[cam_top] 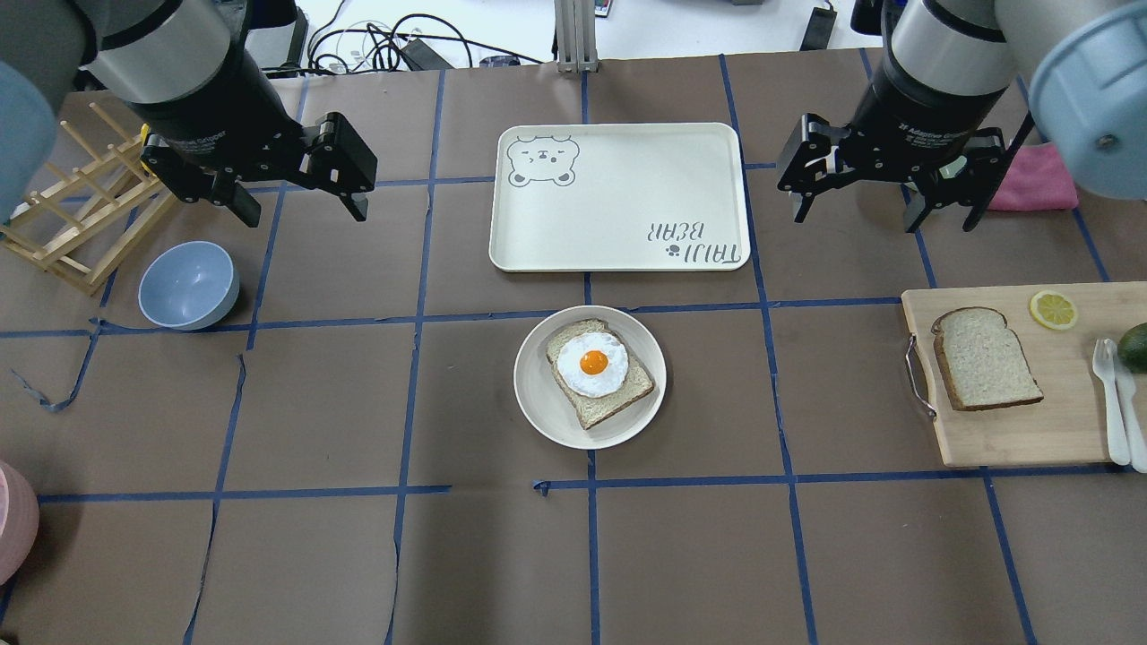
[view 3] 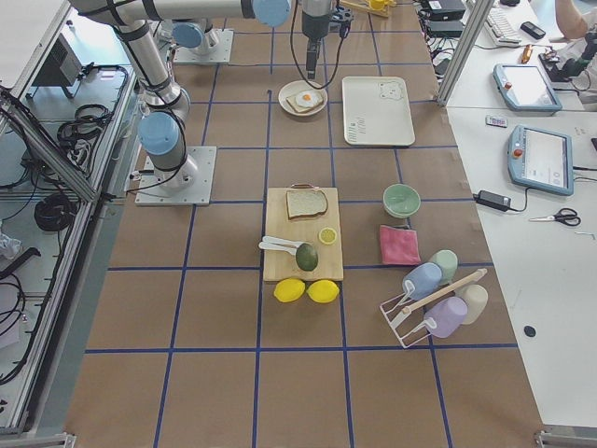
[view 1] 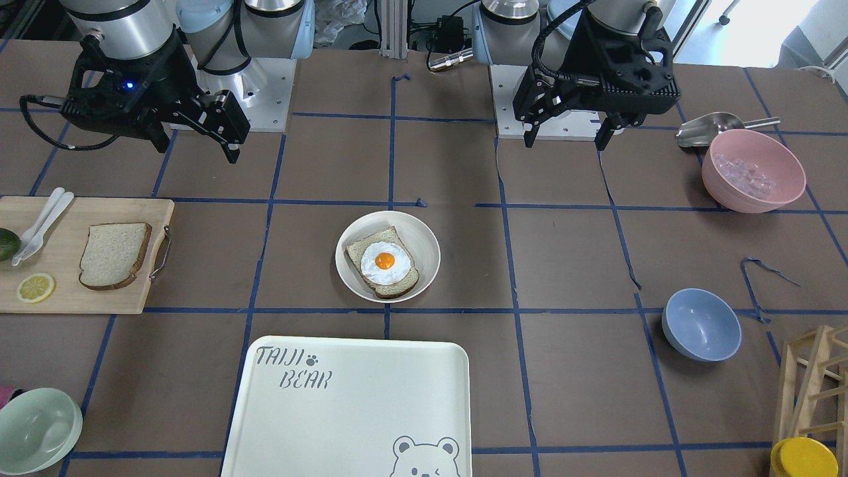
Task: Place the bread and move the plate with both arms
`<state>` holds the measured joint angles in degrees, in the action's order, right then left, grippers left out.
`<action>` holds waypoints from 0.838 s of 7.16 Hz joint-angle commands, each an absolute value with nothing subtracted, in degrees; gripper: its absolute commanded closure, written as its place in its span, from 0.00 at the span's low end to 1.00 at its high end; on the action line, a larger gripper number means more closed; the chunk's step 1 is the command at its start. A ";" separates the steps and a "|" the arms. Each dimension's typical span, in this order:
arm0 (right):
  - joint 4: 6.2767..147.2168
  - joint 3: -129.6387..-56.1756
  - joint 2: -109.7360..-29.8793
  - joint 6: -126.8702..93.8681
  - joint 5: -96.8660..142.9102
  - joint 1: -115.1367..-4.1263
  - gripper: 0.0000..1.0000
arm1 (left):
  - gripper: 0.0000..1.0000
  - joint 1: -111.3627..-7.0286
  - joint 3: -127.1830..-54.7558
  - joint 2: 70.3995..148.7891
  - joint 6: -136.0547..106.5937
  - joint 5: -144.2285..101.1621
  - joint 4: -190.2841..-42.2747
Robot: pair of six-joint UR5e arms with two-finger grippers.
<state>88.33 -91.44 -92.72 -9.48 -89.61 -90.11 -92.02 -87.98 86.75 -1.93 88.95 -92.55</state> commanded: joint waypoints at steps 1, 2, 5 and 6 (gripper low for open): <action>88.07 -91.58 -92.64 -9.49 -89.65 -90.09 0.00 | 0.00 -92.02 -88.07 86.31 -1.93 89.29 -93.33; 88.07 -91.58 -92.64 -9.41 -89.65 -90.09 0.00 | 0.00 -91.33 -88.07 87.00 -1.93 89.21 -93.51; 88.07 -91.50 -92.64 -9.40 -89.56 -90.09 0.00 | 0.00 -91.58 -88.24 88.15 -1.93 89.03 -93.60; 88.07 -91.41 -92.72 -9.40 -89.56 -90.00 0.00 | 0.00 -91.58 -88.85 87.11 -1.85 89.29 -93.60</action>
<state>88.07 -91.50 -92.65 -9.41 -89.59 -90.06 -91.51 -88.35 87.62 -1.91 89.09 -93.57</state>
